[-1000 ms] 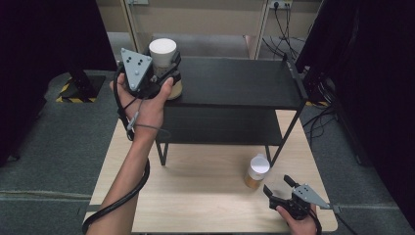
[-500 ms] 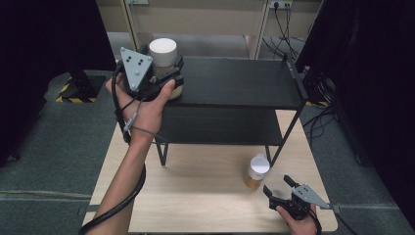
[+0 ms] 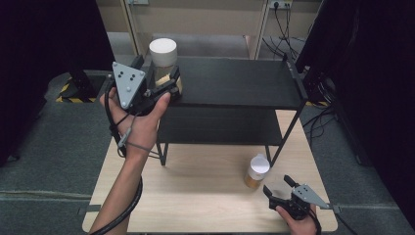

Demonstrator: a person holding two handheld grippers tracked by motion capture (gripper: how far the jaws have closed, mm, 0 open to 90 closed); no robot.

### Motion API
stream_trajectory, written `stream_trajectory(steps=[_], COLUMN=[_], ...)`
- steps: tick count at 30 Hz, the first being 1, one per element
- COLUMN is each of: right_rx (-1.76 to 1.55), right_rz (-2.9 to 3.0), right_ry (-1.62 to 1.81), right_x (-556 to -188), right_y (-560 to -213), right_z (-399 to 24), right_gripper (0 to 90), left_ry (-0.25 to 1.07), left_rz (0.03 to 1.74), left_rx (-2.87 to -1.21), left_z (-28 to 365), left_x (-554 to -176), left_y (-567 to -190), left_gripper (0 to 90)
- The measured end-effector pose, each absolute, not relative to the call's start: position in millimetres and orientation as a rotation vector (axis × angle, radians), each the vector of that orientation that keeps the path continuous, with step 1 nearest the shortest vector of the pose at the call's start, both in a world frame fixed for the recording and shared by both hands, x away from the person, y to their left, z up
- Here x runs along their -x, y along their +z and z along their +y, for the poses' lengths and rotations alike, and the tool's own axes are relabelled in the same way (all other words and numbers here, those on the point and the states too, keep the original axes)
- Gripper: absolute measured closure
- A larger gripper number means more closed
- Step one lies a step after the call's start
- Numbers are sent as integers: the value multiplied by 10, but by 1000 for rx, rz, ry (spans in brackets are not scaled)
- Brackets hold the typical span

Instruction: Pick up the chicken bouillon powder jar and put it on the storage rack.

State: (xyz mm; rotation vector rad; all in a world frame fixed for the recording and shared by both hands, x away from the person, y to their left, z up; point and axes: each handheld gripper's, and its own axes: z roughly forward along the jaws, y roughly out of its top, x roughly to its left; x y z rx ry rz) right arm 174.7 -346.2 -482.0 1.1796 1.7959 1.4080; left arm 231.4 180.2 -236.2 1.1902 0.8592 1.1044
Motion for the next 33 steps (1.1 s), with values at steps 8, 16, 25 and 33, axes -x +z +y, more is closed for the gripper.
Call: stream_trajectory(steps=[8,16,25,33], right_rx=[-1177,-1174,-1173,-1173], right_rz=[1796,1798,1798,1797], right_ry=[1407,1405,1403,1404], right_x=[-1745,-1747,-1746,-1746], right_y=[-4821,-4820,-4820,-4821], right_z=[-3458,-3456,-3454,-3455], right_gripper=[77,77,76,76], left_ry=[1101,1078,1073,1057], left_rz=[827,816,815,816], left_rx=[-1186,-1199,-1206,-1225], left_z=[1809,1839,1880,1934], left_x=[-2175,-2063,-1977,-1907], left_y=[-2494,-2650,-2826,-2976], left_gripper=[140,140,141,140])
